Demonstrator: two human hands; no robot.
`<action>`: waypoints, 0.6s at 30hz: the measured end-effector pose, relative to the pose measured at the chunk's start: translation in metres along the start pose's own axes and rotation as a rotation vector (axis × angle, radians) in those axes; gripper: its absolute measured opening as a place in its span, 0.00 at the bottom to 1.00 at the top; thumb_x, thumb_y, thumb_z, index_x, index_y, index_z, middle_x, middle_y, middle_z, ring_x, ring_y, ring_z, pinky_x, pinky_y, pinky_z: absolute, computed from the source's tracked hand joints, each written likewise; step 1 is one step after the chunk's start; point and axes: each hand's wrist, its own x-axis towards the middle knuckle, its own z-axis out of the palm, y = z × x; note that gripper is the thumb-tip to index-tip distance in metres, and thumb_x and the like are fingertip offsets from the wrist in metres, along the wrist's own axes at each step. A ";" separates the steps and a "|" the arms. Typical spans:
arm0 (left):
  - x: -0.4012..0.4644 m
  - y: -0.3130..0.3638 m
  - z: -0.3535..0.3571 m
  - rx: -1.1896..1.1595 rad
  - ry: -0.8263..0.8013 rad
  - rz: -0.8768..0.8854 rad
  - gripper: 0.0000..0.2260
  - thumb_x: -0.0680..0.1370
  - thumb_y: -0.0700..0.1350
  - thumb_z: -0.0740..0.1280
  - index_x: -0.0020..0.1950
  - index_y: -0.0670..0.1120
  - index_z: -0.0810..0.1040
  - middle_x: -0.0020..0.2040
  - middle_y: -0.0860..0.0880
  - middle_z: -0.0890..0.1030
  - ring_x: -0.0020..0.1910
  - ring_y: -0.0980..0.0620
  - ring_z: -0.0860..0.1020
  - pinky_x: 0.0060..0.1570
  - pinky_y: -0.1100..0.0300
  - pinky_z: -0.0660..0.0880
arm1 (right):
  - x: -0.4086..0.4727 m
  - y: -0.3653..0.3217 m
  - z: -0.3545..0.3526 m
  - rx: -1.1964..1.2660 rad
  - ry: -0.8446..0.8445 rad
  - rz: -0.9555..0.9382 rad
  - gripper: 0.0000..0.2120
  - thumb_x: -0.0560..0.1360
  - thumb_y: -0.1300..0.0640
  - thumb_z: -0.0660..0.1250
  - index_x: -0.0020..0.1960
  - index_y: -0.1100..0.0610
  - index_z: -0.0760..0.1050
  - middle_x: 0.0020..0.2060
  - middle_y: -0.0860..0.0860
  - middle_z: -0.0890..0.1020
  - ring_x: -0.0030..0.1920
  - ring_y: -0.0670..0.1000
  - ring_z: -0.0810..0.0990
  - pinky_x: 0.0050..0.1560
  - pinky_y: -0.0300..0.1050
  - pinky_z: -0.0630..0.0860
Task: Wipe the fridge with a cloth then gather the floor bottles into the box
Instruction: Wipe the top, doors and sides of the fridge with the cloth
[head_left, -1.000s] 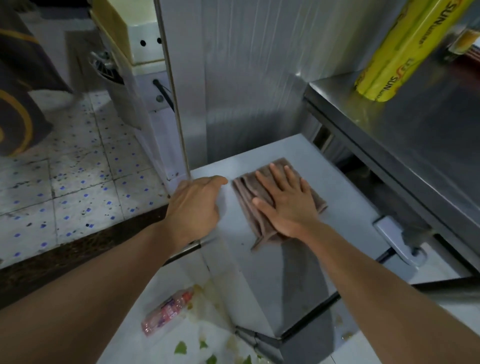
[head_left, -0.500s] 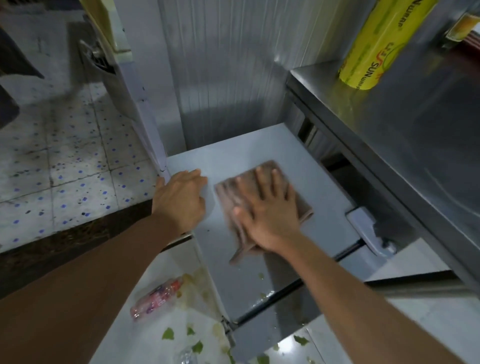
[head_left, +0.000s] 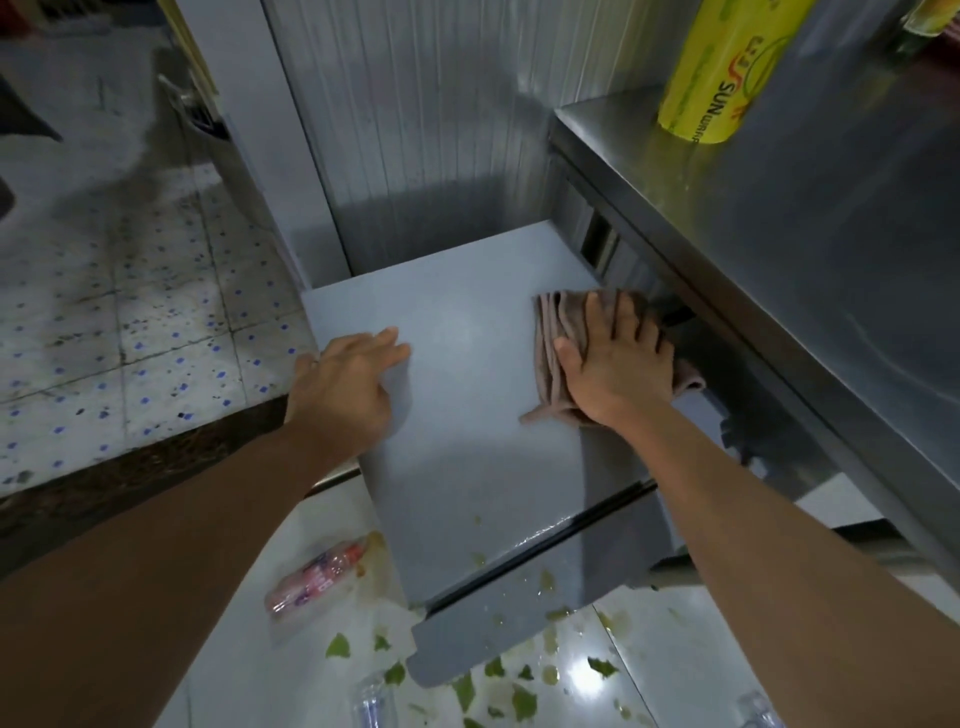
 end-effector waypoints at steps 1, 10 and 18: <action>0.000 0.000 -0.001 0.005 -0.016 -0.003 0.26 0.74 0.36 0.61 0.70 0.55 0.69 0.75 0.56 0.63 0.73 0.52 0.60 0.69 0.46 0.57 | -0.008 -0.004 0.001 -0.027 0.001 -0.038 0.33 0.78 0.36 0.41 0.77 0.49 0.37 0.77 0.58 0.43 0.75 0.65 0.47 0.73 0.63 0.48; -0.012 -0.025 -0.025 0.009 -0.017 0.115 0.24 0.72 0.37 0.60 0.69 0.47 0.72 0.72 0.50 0.68 0.70 0.47 0.66 0.67 0.51 0.62 | -0.125 -0.049 0.011 0.009 -0.035 -0.434 0.30 0.76 0.36 0.36 0.76 0.43 0.35 0.76 0.52 0.37 0.75 0.60 0.35 0.72 0.59 0.33; -0.007 -0.053 -0.027 -0.117 0.041 0.225 0.23 0.69 0.34 0.55 0.60 0.42 0.80 0.64 0.47 0.77 0.65 0.45 0.73 0.64 0.46 0.67 | -0.060 -0.077 0.011 -0.006 -0.010 -0.235 0.31 0.75 0.33 0.36 0.75 0.40 0.37 0.77 0.50 0.39 0.76 0.57 0.37 0.73 0.60 0.40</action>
